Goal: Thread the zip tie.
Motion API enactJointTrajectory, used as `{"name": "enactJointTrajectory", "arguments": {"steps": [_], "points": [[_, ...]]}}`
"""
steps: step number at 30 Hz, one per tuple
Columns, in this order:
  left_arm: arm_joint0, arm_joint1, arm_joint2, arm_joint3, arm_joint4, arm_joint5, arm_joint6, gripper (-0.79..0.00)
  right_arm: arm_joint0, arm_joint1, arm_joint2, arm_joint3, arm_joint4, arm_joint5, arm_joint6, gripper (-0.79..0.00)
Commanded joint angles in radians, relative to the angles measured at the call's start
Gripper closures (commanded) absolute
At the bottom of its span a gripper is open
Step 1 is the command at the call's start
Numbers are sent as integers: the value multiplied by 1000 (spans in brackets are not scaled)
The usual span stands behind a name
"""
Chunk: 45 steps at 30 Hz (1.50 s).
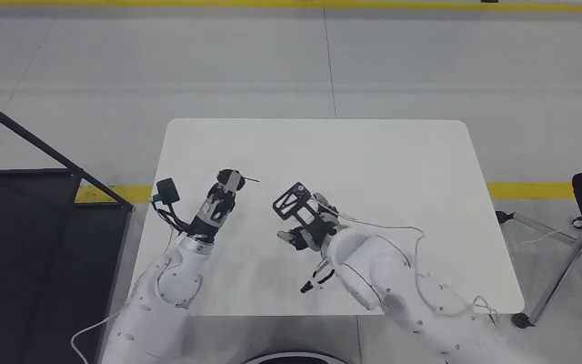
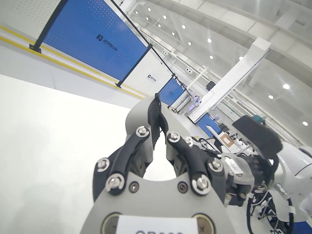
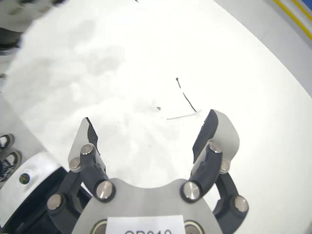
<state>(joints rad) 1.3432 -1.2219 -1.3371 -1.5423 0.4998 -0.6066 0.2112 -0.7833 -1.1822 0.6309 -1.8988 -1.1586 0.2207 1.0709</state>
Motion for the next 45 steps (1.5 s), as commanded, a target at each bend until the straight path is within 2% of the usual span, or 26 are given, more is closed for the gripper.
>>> {"name": "enactJointTrajectory", "arguments": {"steps": [1,5,8,17,23,27,29,36,45], "points": [[1,0,-10,1,-3,4,-5,0,91,-43,-68,73,0,47,53,-785],[4,-2,-23,-2,32,41,28,0,197,-120,-139,211,39,119,56,-785],[7,-7,-15,-1,57,64,71,0,197,-120,-139,211,39,119,56,-785],[7,-7,-15,-1,57,64,71,0,189,-120,-137,218,42,113,44,-785],[16,-8,-17,-23,78,99,42,0,218,-158,-127,354,89,87,13,-785],[16,-10,-21,-27,63,115,35,0,275,-208,-160,458,100,126,44,-653],[13,-11,-25,-24,52,116,26,0,299,-233,-173,507,115,127,50,-557],[4,-14,-29,-13,35,110,9,0,361,-311,-210,646,134,151,64,-391],[6,-17,-40,-11,34,102,8,0,401,-385,-220,783,151,164,78,-382]]}}
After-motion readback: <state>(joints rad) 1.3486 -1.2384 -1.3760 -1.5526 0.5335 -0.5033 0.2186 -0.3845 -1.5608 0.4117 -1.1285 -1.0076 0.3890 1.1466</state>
